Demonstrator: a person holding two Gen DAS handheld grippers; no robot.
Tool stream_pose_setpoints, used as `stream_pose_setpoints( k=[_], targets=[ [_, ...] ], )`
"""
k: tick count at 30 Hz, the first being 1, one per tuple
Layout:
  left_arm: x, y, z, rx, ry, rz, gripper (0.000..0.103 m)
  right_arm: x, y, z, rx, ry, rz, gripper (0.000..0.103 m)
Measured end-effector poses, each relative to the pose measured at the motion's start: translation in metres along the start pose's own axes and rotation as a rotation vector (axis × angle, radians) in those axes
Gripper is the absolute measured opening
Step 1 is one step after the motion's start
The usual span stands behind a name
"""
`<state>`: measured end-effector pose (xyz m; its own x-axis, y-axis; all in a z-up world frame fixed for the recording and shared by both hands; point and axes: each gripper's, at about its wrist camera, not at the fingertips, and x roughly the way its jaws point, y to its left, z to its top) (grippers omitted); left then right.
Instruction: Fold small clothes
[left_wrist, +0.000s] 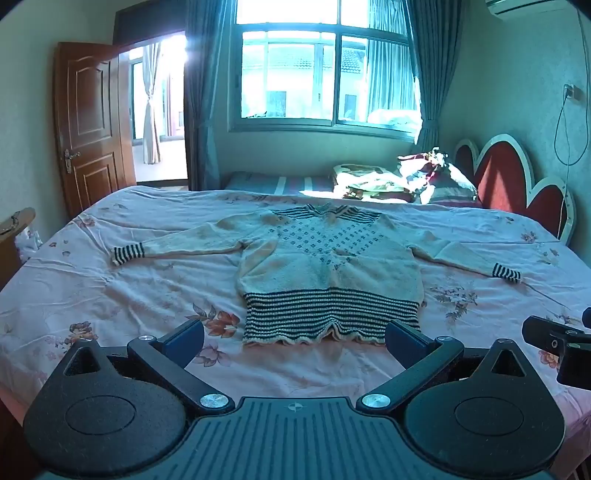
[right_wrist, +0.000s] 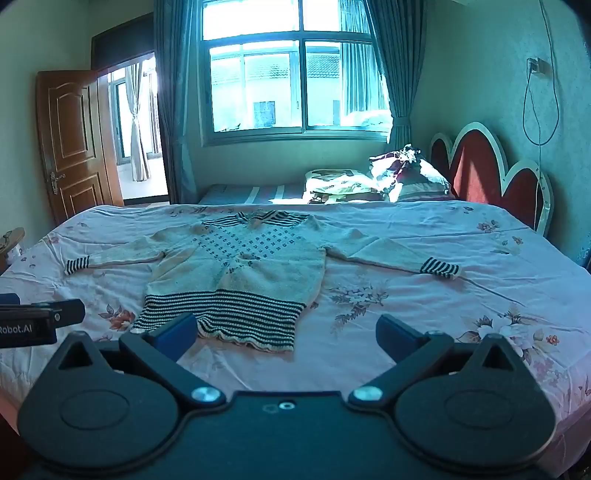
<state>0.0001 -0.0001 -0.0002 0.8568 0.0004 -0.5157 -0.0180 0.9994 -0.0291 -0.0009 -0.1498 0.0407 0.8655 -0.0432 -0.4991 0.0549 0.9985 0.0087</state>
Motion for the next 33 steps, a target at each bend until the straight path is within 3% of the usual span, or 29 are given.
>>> stream_pose_setpoints(
  k=[33],
  targets=[
    [0.002, -0.004, 0.009, 0.034, -0.006, 0.011, 0.103, 0.003, -0.002, 0.004, 0.020, -0.011, 0.001, 0.102]
  ],
)
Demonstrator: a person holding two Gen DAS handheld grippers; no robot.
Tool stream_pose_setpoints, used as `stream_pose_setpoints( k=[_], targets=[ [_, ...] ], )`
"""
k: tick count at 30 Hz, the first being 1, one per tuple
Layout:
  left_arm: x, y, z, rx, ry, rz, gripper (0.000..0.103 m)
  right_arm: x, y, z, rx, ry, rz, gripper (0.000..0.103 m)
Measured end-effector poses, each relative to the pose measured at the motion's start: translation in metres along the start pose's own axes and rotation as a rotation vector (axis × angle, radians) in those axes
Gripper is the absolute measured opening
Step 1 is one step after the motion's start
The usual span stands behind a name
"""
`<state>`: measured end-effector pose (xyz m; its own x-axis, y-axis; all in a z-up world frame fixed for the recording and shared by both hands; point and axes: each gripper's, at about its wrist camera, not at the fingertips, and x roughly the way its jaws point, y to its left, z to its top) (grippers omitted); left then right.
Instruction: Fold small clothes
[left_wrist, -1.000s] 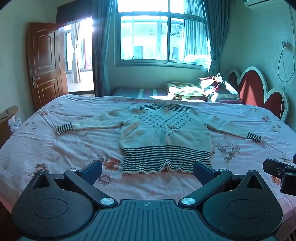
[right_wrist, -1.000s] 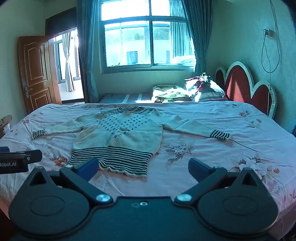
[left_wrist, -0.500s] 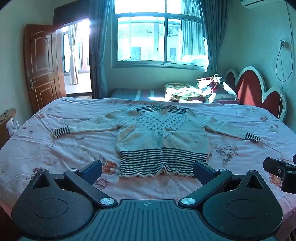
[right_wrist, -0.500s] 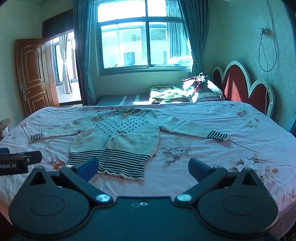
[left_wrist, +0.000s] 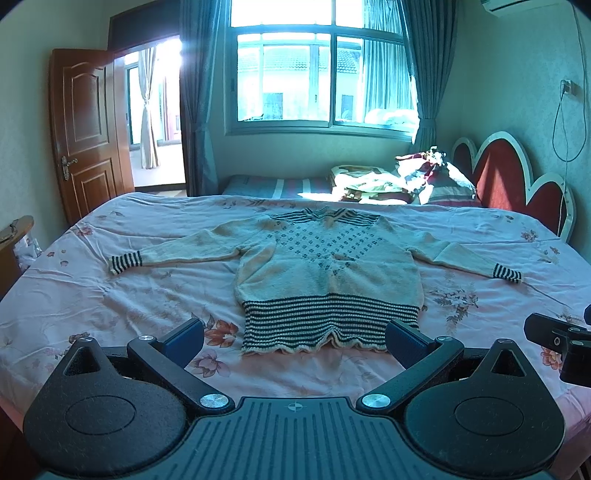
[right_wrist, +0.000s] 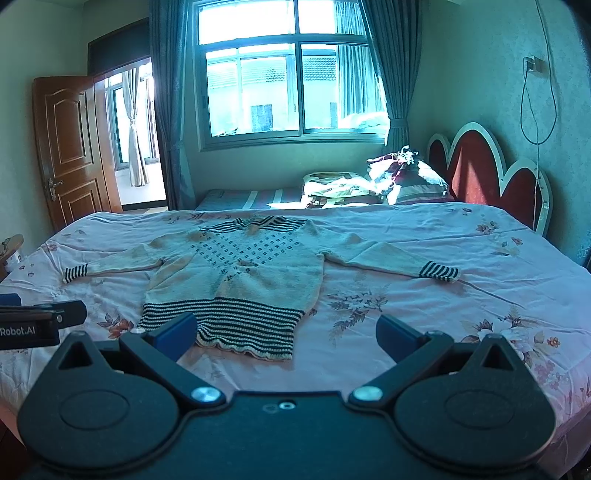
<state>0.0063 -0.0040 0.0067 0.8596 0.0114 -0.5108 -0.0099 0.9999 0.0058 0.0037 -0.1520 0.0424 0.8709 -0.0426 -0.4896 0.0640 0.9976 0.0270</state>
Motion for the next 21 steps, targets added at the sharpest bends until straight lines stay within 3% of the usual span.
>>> stream_pose_setpoints(
  k=[21],
  targets=[
    [0.0025, -0.0066, -0.0025, 0.003, 0.001, -0.007, 0.103, -0.0041, -0.0064, -0.0010, 0.009, -0.001, -0.009, 0.102]
  ],
)
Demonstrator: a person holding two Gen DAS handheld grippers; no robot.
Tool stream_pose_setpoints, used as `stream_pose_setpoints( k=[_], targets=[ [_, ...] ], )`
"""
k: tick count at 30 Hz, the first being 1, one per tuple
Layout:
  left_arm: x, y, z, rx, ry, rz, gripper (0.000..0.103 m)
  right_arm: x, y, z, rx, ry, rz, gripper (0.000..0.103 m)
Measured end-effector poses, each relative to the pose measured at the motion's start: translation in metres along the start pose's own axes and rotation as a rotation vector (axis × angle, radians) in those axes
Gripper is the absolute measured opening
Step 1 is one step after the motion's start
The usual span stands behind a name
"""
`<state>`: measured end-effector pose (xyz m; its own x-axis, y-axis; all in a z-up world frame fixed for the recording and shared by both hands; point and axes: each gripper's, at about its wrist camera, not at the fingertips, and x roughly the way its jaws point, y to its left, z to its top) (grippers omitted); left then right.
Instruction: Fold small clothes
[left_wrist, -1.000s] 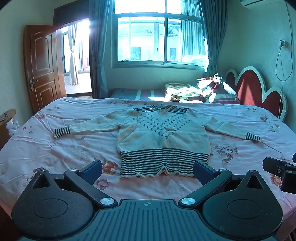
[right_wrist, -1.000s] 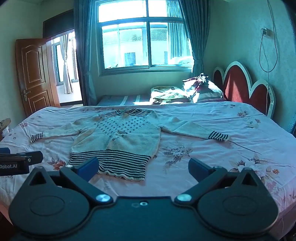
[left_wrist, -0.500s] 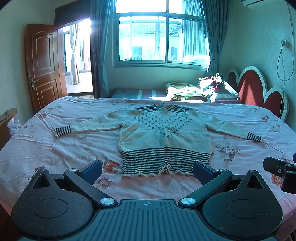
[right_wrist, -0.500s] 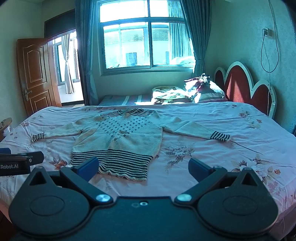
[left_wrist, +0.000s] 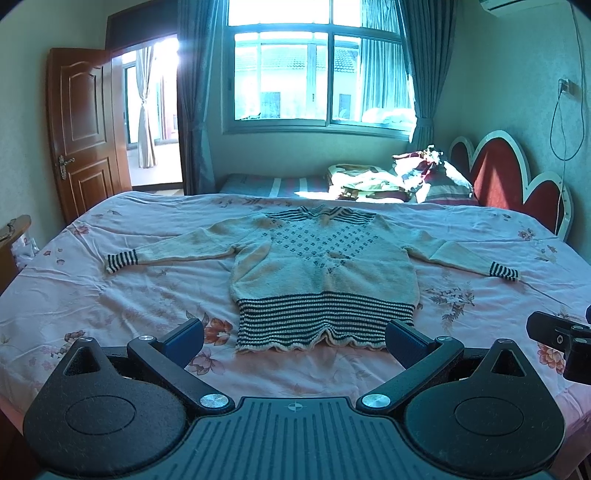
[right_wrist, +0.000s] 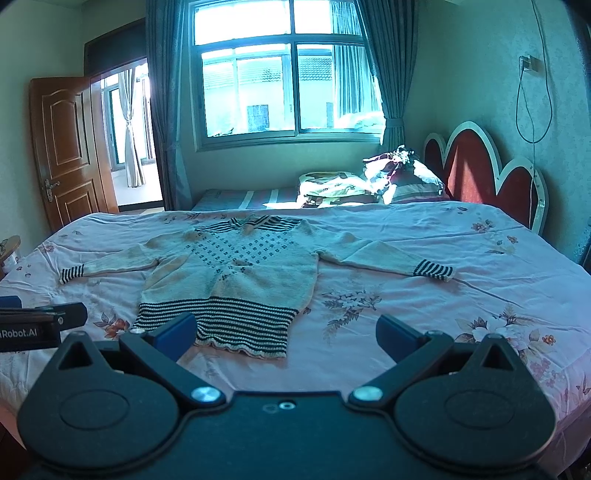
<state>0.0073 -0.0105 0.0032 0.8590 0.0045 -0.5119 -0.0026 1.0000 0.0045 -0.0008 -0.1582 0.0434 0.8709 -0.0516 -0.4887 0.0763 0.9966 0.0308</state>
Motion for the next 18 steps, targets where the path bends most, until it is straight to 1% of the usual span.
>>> stream_pose_setpoints(
  k=[18],
  targets=[
    [0.0008, 0.0007, 0.0006, -0.003, -0.001, 0.006, 0.103, 0.0008, 0.0013, 0.0006, -0.004, 0.000, 0.004, 0.102]
  ],
)
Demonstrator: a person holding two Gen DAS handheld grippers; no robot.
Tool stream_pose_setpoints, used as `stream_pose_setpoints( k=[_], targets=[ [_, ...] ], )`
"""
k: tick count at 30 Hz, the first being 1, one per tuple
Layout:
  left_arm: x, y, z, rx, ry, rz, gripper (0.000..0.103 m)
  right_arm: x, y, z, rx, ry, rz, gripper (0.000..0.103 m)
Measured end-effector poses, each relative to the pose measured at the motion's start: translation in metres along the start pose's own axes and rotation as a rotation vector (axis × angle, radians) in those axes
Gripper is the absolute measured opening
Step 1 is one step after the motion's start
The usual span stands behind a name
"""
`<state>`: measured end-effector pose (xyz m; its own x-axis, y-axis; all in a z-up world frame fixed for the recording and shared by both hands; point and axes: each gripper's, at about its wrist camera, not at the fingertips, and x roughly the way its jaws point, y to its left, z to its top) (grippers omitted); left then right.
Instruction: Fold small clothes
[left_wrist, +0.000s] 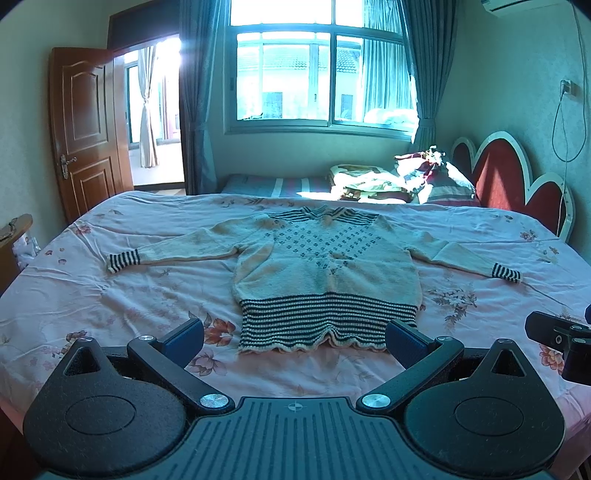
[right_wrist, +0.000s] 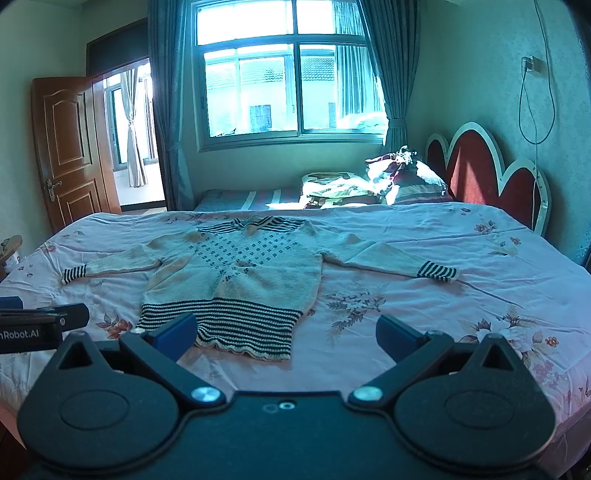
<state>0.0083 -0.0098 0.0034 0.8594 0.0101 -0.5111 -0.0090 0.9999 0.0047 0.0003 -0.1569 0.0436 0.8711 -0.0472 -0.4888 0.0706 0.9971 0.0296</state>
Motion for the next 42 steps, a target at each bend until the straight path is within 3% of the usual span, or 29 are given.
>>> stream_pose_setpoints(
  k=[24, 30, 33, 36, 39, 42],
  targets=[
    [0.000, 0.002, 0.000, -0.001, -0.002, 0.001, 0.103, 0.000, 0.001, 0.000, -0.001, 0.000, 0.000, 0.102],
    [0.005, 0.009, -0.002, -0.049, 0.001, 0.031, 0.103, 0.008, -0.001, -0.001, 0.016, 0.005, 0.011, 0.102],
    [0.017, 0.018, -0.002, -0.092, 0.014, 0.033, 0.103, 0.018, -0.005, -0.001, 0.039, -0.001, 0.001, 0.102],
    [0.040, 0.026, 0.000, -0.136, 0.038, -0.039, 0.103, 0.034, -0.018, -0.001, 0.088, 0.000, -0.007, 0.102],
    [0.070, 0.030, 0.006, -0.140, 0.047, -0.013, 0.103, 0.050, -0.027, 0.002, 0.118, -0.006, -0.025, 0.102],
    [0.104, 0.036, 0.019, -0.157, 0.039, -0.034, 0.103, 0.071, -0.040, 0.010, 0.134, -0.026, -0.050, 0.094]
  ],
)
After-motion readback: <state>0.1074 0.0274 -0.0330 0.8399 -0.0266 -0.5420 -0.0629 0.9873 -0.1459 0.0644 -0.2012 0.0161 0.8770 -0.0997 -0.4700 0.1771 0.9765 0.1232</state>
